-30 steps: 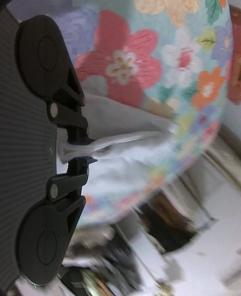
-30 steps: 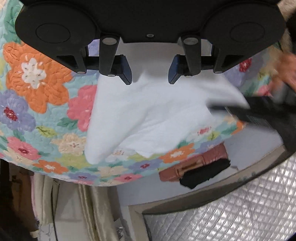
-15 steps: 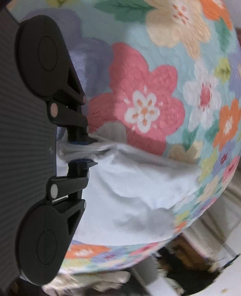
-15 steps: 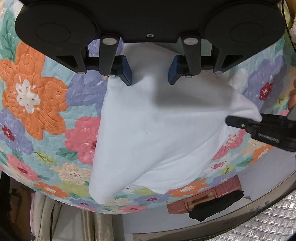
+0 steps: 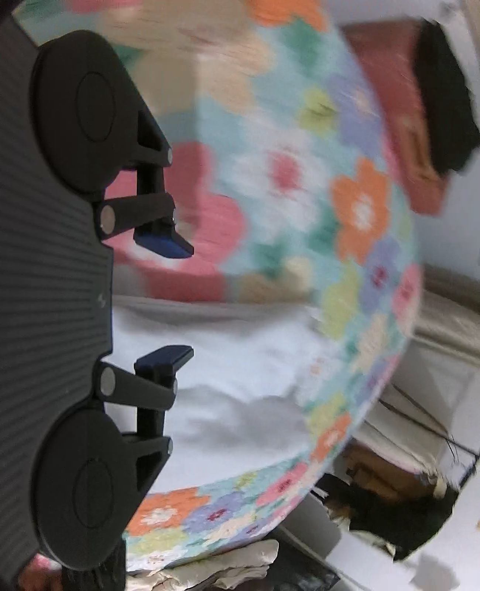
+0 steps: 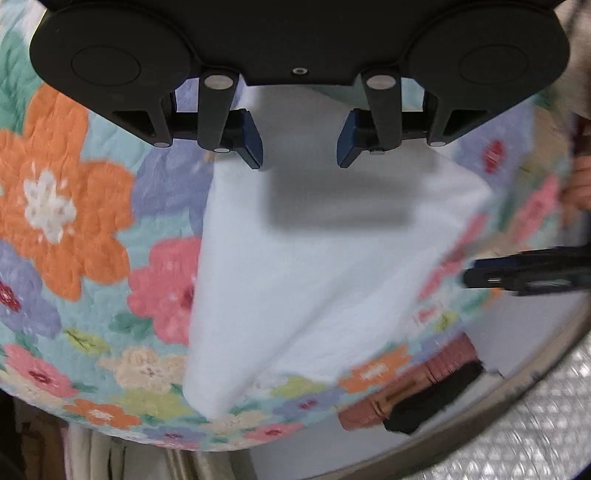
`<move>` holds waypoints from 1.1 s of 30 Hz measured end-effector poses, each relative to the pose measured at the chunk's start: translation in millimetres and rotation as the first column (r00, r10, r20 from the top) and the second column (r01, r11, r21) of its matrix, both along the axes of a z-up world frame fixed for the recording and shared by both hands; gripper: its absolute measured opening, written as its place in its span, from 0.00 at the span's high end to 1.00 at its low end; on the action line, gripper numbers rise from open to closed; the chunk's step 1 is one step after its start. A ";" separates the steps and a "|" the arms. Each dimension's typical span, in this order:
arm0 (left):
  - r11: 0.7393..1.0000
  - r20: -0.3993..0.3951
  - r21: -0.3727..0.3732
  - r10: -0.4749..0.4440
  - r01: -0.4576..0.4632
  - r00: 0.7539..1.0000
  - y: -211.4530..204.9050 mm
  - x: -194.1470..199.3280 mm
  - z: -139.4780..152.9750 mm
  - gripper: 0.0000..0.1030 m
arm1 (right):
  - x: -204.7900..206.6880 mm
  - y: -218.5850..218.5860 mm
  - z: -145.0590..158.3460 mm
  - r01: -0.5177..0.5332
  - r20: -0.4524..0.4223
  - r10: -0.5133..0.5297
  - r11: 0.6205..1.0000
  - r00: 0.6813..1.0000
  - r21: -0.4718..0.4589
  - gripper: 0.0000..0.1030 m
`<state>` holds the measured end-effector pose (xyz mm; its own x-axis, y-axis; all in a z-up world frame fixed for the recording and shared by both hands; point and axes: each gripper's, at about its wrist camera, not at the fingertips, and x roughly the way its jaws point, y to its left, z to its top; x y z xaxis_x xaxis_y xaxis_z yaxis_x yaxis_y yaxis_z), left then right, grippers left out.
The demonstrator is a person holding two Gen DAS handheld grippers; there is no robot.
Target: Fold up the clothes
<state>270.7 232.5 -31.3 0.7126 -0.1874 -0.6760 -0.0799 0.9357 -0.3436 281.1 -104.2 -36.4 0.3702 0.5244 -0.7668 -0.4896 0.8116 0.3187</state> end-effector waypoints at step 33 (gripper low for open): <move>0.951 0.067 0.299 0.060 -0.078 0.996 -46.6 121.6 -42.2 0.57 | 159.5 -31.3 -60.9 0.169 0.132 -0.227 0.922 0.965 0.349 0.77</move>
